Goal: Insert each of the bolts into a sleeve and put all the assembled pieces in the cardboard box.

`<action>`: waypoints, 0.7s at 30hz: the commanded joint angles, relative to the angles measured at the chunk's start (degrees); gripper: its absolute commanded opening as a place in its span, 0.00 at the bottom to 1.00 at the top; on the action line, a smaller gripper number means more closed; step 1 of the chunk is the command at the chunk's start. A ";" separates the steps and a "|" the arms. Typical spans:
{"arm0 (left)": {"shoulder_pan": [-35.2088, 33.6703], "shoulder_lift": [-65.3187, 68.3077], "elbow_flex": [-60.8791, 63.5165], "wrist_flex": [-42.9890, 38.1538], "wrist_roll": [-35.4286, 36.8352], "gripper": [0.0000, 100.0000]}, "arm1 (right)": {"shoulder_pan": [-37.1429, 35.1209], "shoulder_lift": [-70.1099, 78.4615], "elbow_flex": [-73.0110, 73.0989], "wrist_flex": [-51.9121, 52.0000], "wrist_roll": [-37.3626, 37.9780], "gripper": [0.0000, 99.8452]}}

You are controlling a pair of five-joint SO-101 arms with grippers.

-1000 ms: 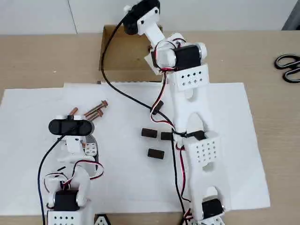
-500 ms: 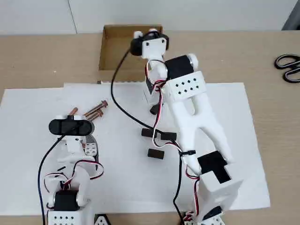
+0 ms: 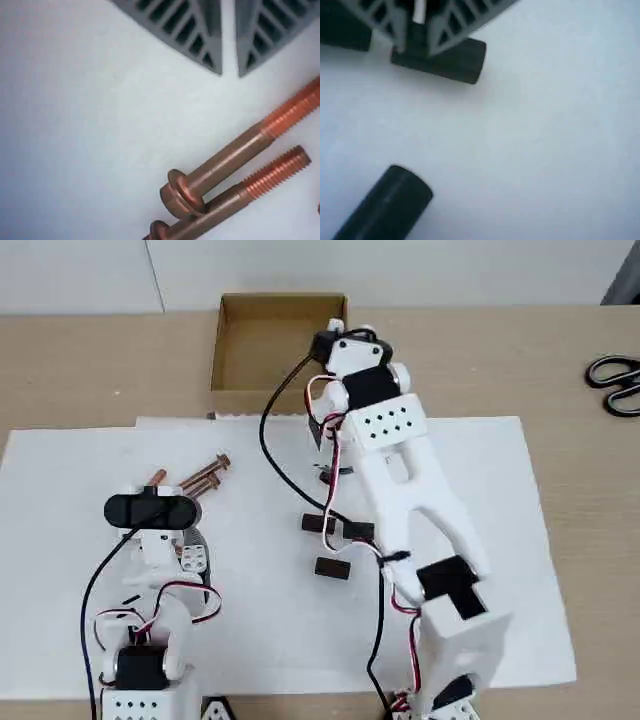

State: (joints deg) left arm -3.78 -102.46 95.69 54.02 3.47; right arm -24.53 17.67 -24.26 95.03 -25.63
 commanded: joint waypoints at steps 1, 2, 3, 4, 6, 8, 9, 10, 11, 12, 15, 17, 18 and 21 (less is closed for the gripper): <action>-0.35 -0.62 -0.31 -1.58 -0.09 0.01 | 0.31 2.07 -0.35 -0.84 -4.22 0.14; -0.35 -0.62 -0.31 -1.58 -0.09 0.01 | 0.31 3.03 -0.88 -1.01 -4.84 0.16; -0.35 -0.62 -0.31 -1.58 -0.09 0.01 | 0.31 3.91 -1.76 -1.10 -5.01 0.18; -0.35 -0.62 -0.31 -1.58 -0.09 0.01 | 0.31 4.79 -3.08 -1.36 -5.01 0.18; -0.35 -0.62 -0.31 -1.58 -0.09 0.01 | 0.31 6.64 -5.71 -1.89 -5.01 0.16; -0.35 -0.62 -0.31 -1.58 -0.09 0.01 | 0.31 8.84 -8.97 -1.98 -5.01 0.15; -0.35 -0.62 -0.31 -1.58 -0.09 0.01 | 0.31 10.24 -10.73 -1.98 -5.01 0.15; -0.35 -0.62 -0.31 -1.58 -0.09 0.01 | 0.31 11.56 -12.22 -2.07 -5.01 0.15; -0.35 -0.62 -0.31 -1.58 -0.09 0.01 | 0.22 12.88 -13.89 -1.98 -5.01 0.15; -0.35 -0.62 -0.31 -1.58 -0.09 0.01 | 0.22 14.20 -15.47 -1.80 -5.01 0.15; -0.35 -0.62 -0.31 -1.58 -0.09 0.01 | 0.22 17.80 -20.04 -1.54 -5.01 0.15; -0.35 -0.62 -0.31 -1.58 -0.09 0.01 | 0.13 19.82 -22.15 -1.54 -5.01 0.15; -0.35 -0.62 -0.31 -1.58 -0.09 0.01 | 0.13 20.70 -23.12 -1.54 -5.10 0.15; -0.35 -0.62 -0.31 -1.58 -0.09 0.01 | -0.40 23.34 -25.85 -1.54 -5.10 0.15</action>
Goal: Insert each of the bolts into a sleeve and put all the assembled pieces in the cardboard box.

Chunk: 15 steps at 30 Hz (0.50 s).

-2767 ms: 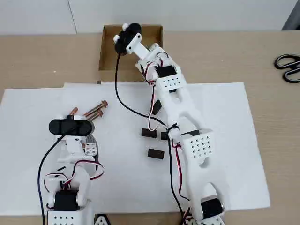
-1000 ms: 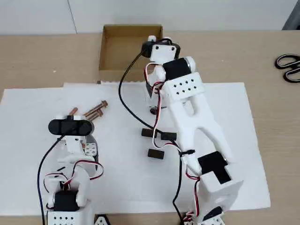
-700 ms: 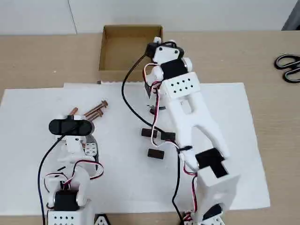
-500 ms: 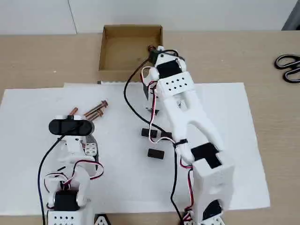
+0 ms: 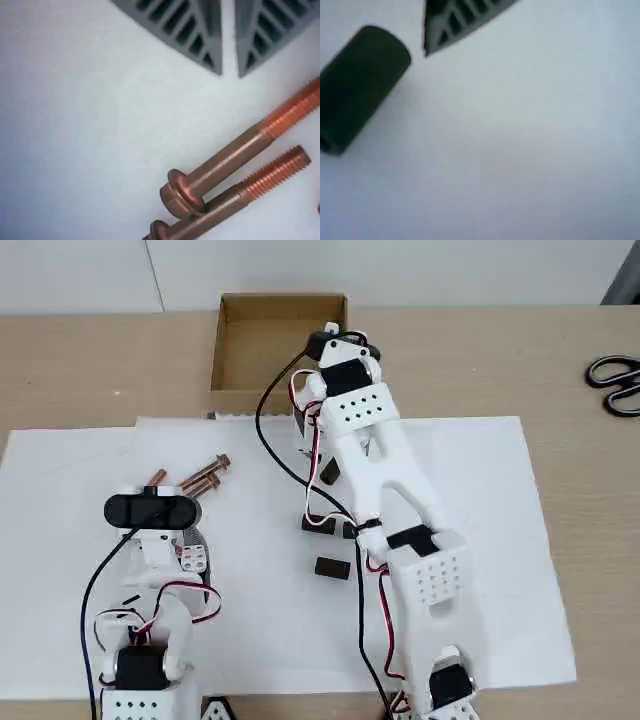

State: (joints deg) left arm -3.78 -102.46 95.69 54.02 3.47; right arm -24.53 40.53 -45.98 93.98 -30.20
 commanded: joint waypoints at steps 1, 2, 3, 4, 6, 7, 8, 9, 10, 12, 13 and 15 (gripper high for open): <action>-0.35 -0.62 -0.31 -1.58 -0.09 0.01 | -0.66 1.19 -4.84 -0.48 -0.53 0.15; -0.35 -0.62 -0.31 -1.58 -0.09 0.01 | -0.84 1.98 -5.45 -0.48 -0.53 0.15; -0.35 -0.62 -0.31 -1.58 -0.09 0.01 | -0.92 2.77 -5.89 -0.48 -0.53 0.15; -0.35 -0.62 -0.31 -1.58 -0.09 0.01 | -0.92 3.47 -6.24 -0.48 -0.53 0.15; -0.35 -0.62 -0.31 -1.58 -0.09 0.01 | -0.92 4.35 -6.33 -0.75 -0.53 0.15; -0.35 -0.62 -0.31 -1.58 -0.09 0.01 | -0.84 4.70 -6.33 -0.92 -0.53 0.15; -0.35 -0.62 -0.31 -1.58 -0.09 0.01 | -0.84 5.05 -6.33 -1.01 -0.53 0.15; -0.35 -0.62 -0.31 -1.58 -0.09 0.01 | -0.75 5.32 -6.33 -1.01 -0.53 0.15; -0.35 -0.62 -0.31 -1.58 -0.09 0.01 | -0.75 5.58 -6.33 -1.01 -0.62 0.15; -0.35 -0.62 -0.31 -1.58 -0.09 0.01 | -0.66 6.11 -6.33 -1.01 -0.62 0.15; -0.35 -0.62 -0.31 -1.58 -0.09 0.01 | -0.57 6.37 -6.33 -1.01 -0.62 0.15; -0.35 -0.62 -0.31 -1.58 -0.09 0.01 | -0.48 6.90 -6.33 -1.01 -0.62 0.15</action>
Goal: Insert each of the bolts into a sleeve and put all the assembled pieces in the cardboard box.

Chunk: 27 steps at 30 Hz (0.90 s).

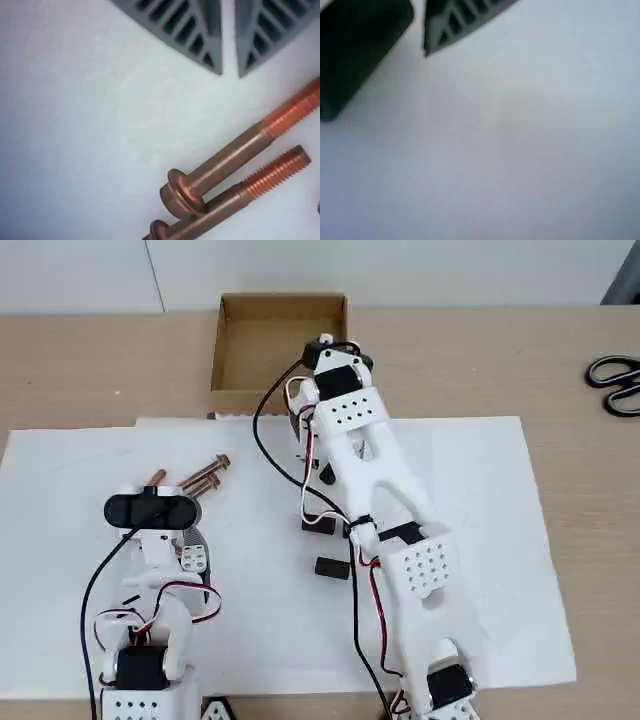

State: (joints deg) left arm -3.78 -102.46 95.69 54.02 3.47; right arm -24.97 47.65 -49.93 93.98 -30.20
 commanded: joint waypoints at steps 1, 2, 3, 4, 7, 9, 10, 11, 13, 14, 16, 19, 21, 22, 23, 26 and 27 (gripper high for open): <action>-0.35 -0.62 -0.31 -1.58 -0.09 0.01 | 0.13 -0.04 -2.37 -1.01 -0.62 0.15; -0.35 -0.62 -0.31 -1.58 -0.09 0.01 | 0.22 0.13 -2.37 -1.10 -0.62 0.15; -0.35 -0.62 -0.31 -1.58 -0.09 0.01 | 0.31 0.40 -2.37 -1.10 -0.62 0.15; -0.35 -0.62 -0.31 -1.58 -0.09 0.01 | 0.40 0.75 -2.37 -1.10 -0.62 0.15; -0.35 -0.62 -0.31 -1.58 -0.09 0.01 | 0.57 2.07 -2.37 -1.10 -0.62 0.15; -0.35 -0.62 -0.31 -1.58 -0.09 0.01 | 0.57 2.95 -2.37 -1.10 -0.62 0.12; -0.35 -0.62 -0.31 -1.58 -0.09 0.01 | 0.57 3.30 -2.37 -1.10 -0.62 0.10; -0.35 -0.62 -0.31 -1.58 -0.09 0.01 | 0.57 3.65 -2.37 -1.10 -0.62 0.07; -0.35 -0.62 -0.31 -1.58 -0.09 0.01 | 0.48 4.18 -2.37 -1.10 -0.62 0.00; -0.35 -0.62 -0.31 -1.58 -0.09 0.01 | 0.48 4.26 -2.37 -0.92 -0.53 0.00; -0.35 -0.62 -0.31 -1.58 -0.09 0.01 | 0.48 4.09 -2.37 -0.66 -0.62 0.00; -0.35 -0.62 -0.31 -1.58 -0.09 0.01 | 0.40 3.30 -3.43 -0.48 -0.53 0.00; -0.35 -0.62 -0.31 -1.58 -0.09 0.01 | 0.31 1.80 -5.54 0.31 -0.18 0.00; -0.35 -0.62 -0.31 -1.58 -0.09 0.01 | 0.31 0.84 -7.03 0.75 -0.09 0.00; -0.35 -0.62 -0.31 -1.58 -0.18 0.01 | 0.40 -0.31 -8.35 0.84 0.44 0.00; -0.18 -0.62 -0.31 -1.58 -0.35 0.01 | 0.40 -4.35 -10.64 1.98 4.48 0.00; 0.09 -0.62 -0.31 -1.58 -0.44 0.01 | 0.48 -6.02 -10.55 1.98 5.63 0.00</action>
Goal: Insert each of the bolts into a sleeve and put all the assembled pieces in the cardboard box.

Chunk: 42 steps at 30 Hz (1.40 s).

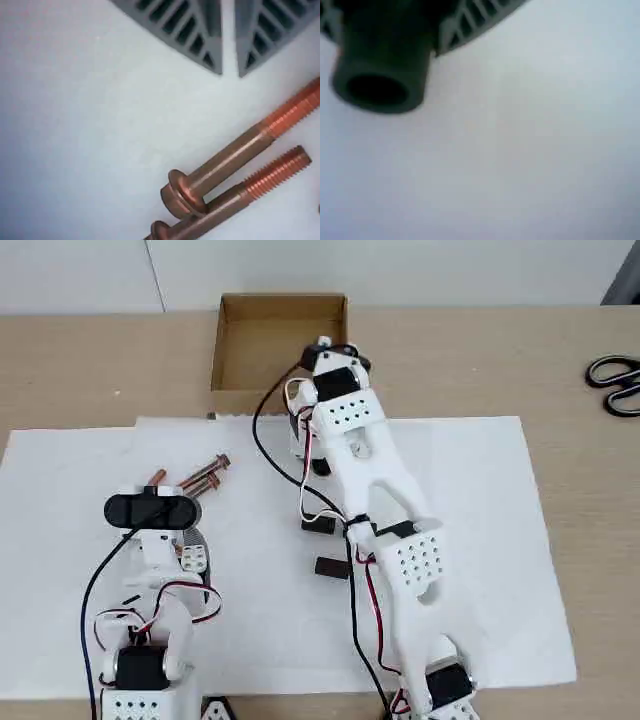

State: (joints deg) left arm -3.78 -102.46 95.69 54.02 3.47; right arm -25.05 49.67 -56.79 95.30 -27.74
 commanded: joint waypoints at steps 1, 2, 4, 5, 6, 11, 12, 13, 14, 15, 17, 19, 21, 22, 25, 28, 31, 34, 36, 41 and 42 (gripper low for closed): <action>0.09 -0.62 -0.31 -1.58 -0.44 0.01 | 0.57 -9.89 -3.60 0.92 4.04 0.00; -0.09 -0.62 -0.31 -1.58 -0.26 0.01 | 0.66 -11.82 -3.60 1.27 4.75 0.00; -0.35 -0.62 -0.22 -1.58 -0.44 0.01 | 1.36 -15.87 -3.25 1.45 6.77 0.00; -0.35 -0.62 -0.40 -1.41 -0.44 0.01 | 1.80 -17.89 -2.55 1.36 7.56 0.00; -0.35 -0.62 -0.66 -1.32 -0.09 0.01 | 1.98 -20.00 -1.41 1.45 8.00 0.00; -0.09 -0.26 -9.19 -0.53 0.00 0.01 | 5.41 -31.08 11.25 1.45 8.09 0.00; 0.00 -0.18 -11.21 -0.44 -0.09 0.01 | 6.55 -33.71 14.59 1.45 8.09 0.00; 0.00 -0.09 -12.70 -0.44 -0.35 0.01 | 7.43 -36.00 17.76 1.36 8.09 0.00; 0.00 0.44 -14.11 -0.18 -0.70 0.01 | 8.40 -38.37 20.84 1.36 8.09 0.00; 0.00 1.32 -15.43 0.70 -1.32 0.01 | 9.36 -40.57 23.91 1.27 8.09 0.00; 0.00 4.57 -19.21 3.52 -1.58 0.01 | 11.65 -44.88 30.68 1.27 8.09 0.00; 0.00 8.79 -23.69 5.98 -1.58 0.01 | 13.93 -49.10 37.27 1.19 8.00 0.00; 0.00 13.80 -28.70 7.47 -1.58 0.01 | 16.40 -53.32 43.78 1.01 7.91 0.00; 0.00 16.44 -31.25 7.91 -1.58 0.01 | 17.63 -55.34 46.86 1.01 7.82 0.00; 0.00 24.79 -38.55 8.79 -1.58 0.01 | 20.70 -60.62 55.12 0.92 7.91 0.00; 0.09 33.41 -45.49 10.55 -1.58 0.01 | 23.96 -65.54 62.33 0.92 7.91 0.00; -0.18 41.85 -52.09 13.45 -1.58 0.01 | 27.38 -70.20 68.31 0.92 7.91 0.00; -0.18 50.81 -58.33 17.58 -1.85 0.01 | 30.90 -74.77 73.23 0.84 8.00 0.00; -0.26 56.79 -62.55 20.04 -1.93 0.01 | 32.92 -77.58 76.13 0.66 8.00 0.00; -0.26 72.44 -73.63 26.20 -10.81 0.01 | 36.44 -84.62 83.34 0.57 8.09 0.00; -0.26 75.52 -76.26 27.60 -12.75 0.01 | 36.79 -86.02 84.66 0.57 8.09 0.00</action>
State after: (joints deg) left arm -3.78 -34.68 27.38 78.29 -4.70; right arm 9.93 -31.65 25.85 96.35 -20.18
